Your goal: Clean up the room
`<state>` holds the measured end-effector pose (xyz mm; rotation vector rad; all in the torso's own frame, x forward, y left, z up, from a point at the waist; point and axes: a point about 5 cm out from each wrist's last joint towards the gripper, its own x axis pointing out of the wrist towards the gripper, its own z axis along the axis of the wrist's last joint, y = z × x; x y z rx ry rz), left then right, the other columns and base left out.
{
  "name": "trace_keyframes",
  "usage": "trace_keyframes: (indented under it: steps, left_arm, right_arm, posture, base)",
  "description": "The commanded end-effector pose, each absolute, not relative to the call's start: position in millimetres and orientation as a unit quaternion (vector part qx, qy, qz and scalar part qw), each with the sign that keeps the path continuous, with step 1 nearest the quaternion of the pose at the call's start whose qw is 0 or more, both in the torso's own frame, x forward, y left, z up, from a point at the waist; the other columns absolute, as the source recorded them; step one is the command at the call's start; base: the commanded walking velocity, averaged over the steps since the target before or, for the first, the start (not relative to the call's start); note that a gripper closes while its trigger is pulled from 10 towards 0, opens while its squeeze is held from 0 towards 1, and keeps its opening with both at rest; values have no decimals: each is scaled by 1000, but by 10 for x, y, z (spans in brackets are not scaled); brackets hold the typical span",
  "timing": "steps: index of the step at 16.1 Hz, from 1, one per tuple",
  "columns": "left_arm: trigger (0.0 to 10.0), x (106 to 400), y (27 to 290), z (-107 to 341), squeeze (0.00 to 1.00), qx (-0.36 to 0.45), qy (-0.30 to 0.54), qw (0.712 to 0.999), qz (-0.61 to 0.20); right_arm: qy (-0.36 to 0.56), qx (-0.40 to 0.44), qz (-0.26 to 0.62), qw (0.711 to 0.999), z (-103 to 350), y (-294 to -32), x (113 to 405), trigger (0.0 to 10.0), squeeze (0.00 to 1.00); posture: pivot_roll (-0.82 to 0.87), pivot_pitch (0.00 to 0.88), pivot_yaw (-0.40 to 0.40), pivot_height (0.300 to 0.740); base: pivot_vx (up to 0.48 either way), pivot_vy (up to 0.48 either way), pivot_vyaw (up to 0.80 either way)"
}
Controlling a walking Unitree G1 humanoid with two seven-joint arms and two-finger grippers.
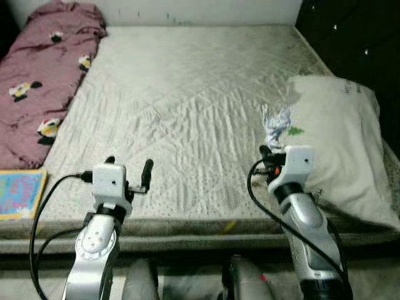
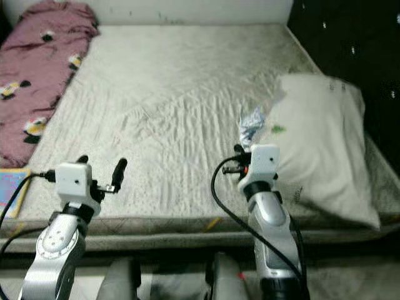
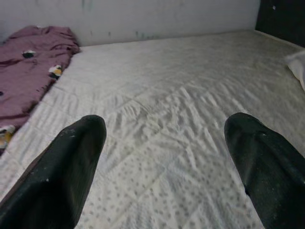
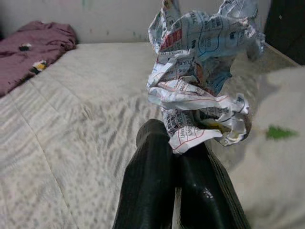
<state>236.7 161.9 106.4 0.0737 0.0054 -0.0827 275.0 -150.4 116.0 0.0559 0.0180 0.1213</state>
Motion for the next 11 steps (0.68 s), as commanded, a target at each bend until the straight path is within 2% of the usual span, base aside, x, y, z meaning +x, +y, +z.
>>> trace_keyframes:
  steps: [1,2,11]
  left_arm:
    - [10000,2367,1634,1061,0,38,4,999,-38]
    - [10000,2372,1632,1060,0,38,3,999,-38]
    - [10000,2386,1670,1046,0,37,10,999,-24]
  right_arm:
    - [5,25,58,998,1181,-1516,2768,10000,0]
    - [5,24,57,998,1183,-1514,2773,10000,0]
    - [16,22,25,999,1141,-1704,2805,10000,0]
  posture:
    - [-28,0,-17,727]
    - [-29,0,-18,740]
    - [-31,2,-16,740]
  base:
    - [0,0,0]
    - [0,0,0]
    - [0,0,0]
